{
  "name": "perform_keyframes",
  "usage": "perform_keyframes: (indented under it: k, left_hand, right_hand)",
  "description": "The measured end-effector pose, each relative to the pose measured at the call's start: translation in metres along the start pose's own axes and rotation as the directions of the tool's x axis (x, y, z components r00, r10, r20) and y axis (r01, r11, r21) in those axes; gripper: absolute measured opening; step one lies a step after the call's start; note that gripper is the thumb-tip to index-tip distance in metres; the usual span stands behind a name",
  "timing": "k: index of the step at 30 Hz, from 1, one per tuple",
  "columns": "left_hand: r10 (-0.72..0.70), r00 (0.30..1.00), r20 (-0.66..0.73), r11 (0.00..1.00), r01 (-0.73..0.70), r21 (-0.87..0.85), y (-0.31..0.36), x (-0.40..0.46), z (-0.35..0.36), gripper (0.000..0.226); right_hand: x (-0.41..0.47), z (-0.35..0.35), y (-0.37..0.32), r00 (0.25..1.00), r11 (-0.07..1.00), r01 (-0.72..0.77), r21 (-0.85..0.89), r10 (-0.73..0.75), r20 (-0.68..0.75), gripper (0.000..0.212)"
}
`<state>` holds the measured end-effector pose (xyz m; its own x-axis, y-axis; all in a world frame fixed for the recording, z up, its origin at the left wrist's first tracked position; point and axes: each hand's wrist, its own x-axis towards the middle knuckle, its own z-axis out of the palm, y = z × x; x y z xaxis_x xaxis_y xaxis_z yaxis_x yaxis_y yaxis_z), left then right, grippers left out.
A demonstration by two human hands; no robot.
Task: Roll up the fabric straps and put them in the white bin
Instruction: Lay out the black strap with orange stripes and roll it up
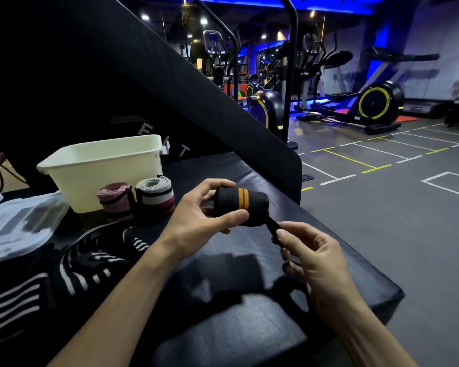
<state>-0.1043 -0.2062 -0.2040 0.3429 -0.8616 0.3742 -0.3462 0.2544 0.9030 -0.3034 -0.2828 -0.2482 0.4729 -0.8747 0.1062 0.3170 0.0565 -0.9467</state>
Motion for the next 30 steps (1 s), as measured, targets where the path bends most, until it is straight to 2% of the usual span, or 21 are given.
perform_keyframes:
  k: [2,6,10,13,18,21,24,27,30]
  left_hand:
    - [-0.014,1.0,-0.007,1.0,0.014,-0.015,0.0,0.0,0.001,0.054]
    - [-0.017,1.0,-0.004,1.0,0.017,-0.02,0.0,0.0,0.003,0.053]
    - [-0.016,1.0,-0.023,1.0,0.017,0.014,-0.003,0.0,0.001,0.051]
    - [-0.023,1.0,-0.021,0.998,0.024,0.051,-0.006,0.0,0.001,0.049]
    - [0.014,0.999,-0.035,0.989,-0.009,0.146,-0.008,0.0,0.001,0.058]
    - [0.112,0.992,-0.055,0.947,-0.089,0.31,-0.005,-0.003,0.002,0.059]
    - [0.218,0.975,-0.047,0.91,-0.186,0.371,0.001,-0.007,0.009,0.057]
    - [0.311,0.95,-0.037,0.865,-0.267,0.425,0.002,-0.008,0.012,0.058]
    - [0.322,0.944,-0.071,0.853,-0.257,0.455,-0.001,-0.007,0.013,0.057]
  right_hand:
    - [0.0,-0.001,0.0,0.999,0.999,-0.028,-0.024,0.027,-0.018,0.005]
    - [0.0,0.0,-0.002,0.995,0.995,-0.103,-0.013,0.103,-0.001,0.006]
    - [-0.002,0.002,-0.01,0.96,0.911,-0.267,0.315,0.221,0.173,0.016]
    - [-0.002,0.002,-0.012,0.955,0.873,-0.283,0.397,0.217,0.203,0.021]
    - [0.002,0.005,-0.009,0.979,0.937,-0.199,0.287,0.179,0.096,0.011]
    - [0.004,0.003,-0.004,0.989,0.975,-0.146,0.169,0.147,0.005,0.022]
    - [0.004,-0.002,-0.001,0.987,0.983,-0.159,0.091,0.162,-0.021,0.025]
    - [0.005,-0.005,0.002,0.983,0.983,-0.18,0.028,0.181,-0.039,0.013]
    - [0.005,-0.004,0.005,0.994,0.996,-0.087,-0.01,0.087,-0.066,0.013]
